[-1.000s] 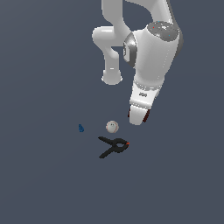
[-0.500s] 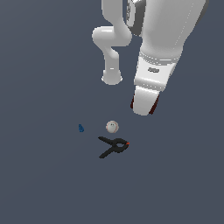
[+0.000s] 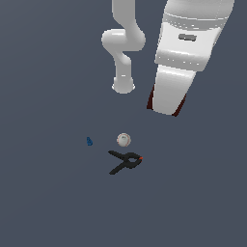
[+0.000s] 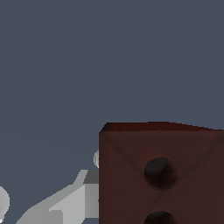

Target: Pick up a designated object from a clutter of objects.

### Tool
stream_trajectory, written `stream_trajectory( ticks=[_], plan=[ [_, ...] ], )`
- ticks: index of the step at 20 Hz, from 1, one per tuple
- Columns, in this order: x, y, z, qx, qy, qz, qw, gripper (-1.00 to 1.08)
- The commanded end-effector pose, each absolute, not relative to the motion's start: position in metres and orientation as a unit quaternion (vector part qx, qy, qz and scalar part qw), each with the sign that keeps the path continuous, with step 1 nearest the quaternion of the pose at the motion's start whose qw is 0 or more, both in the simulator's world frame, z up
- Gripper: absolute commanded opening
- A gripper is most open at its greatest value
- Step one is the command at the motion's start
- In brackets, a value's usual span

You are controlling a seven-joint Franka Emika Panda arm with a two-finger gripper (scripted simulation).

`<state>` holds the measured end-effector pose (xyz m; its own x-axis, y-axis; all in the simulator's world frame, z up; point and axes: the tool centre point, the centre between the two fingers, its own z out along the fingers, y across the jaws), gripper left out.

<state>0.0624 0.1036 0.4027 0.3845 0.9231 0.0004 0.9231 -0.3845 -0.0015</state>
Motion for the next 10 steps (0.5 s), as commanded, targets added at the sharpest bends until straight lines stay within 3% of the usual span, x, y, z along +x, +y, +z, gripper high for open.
stream_trajectory(
  ticks=[1,10],
  plan=[
    [0.067,0.103,0.416,-0.832,-0.555,0.0,0.0,-1.0],
    [0.076,0.102,0.437,-0.832,-0.555,0.0,0.0,-1.0]
  ],
)
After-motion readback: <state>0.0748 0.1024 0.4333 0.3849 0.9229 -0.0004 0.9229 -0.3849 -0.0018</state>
